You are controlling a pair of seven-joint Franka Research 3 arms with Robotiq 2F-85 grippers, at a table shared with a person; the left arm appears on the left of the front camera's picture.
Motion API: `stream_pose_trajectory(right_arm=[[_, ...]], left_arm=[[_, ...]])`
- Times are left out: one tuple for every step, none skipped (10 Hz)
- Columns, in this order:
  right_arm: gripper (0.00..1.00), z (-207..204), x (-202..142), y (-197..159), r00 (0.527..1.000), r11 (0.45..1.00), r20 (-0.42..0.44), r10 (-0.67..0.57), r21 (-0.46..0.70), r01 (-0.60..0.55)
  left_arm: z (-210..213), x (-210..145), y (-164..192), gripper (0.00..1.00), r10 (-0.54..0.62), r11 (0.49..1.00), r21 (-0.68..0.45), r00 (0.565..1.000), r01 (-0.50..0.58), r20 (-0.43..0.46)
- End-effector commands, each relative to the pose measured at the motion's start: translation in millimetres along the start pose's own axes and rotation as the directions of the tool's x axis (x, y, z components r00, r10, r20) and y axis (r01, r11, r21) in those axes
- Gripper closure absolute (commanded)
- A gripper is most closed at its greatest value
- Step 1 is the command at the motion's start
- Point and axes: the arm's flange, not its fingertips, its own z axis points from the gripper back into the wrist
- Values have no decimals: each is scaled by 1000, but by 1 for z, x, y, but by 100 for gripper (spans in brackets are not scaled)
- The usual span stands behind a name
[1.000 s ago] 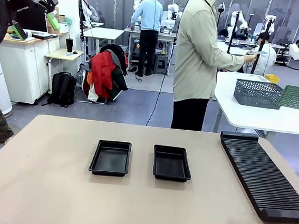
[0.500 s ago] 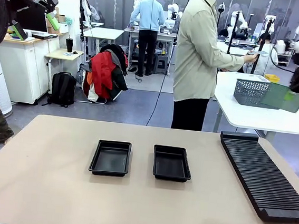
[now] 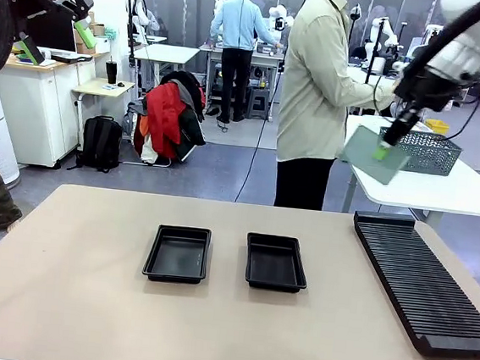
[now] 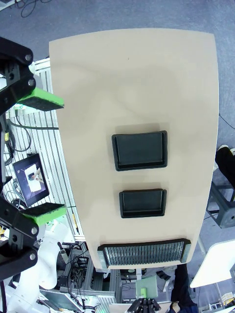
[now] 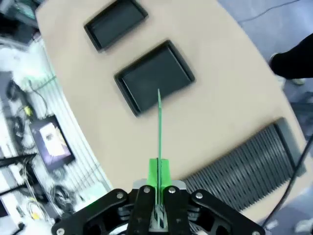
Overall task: Inspect and transfer BCBs to ESD trays.
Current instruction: Pick up the Blank PCB from the PCB Rack and place it in the left ESD tray.
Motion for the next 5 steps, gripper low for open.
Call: stream_pose_trajectory(right_arm=[[98, -32, 28, 4, 987, 989, 94, -132, 86, 124], [98, -52, 38, 8, 974, 975, 125, -191, 138, 173], [98, -73, 48, 15, 964, 963, 146, -224, 186, 196], [98, -93, 56, 22, 952, 947, 156, -265, 226, 227], [98, -114, 66, 31, 941, 933, 162, -299, 258, 252]], left_arm=[[-1, -1, 0, 0, 0, 1000, 0, 1000, 0, 1], [-1, -1, 0, 0, 0, 1000, 0, 1000, 0, 1], [-1, -1, 0, 0, 0, 1000, 0, 1000, 0, 1], [-1, -1, 0, 0, 0, 1000, 0, 1000, 0, 1], [-1, -1, 0, 0, 0, 1000, 0, 1000, 0, 1]])
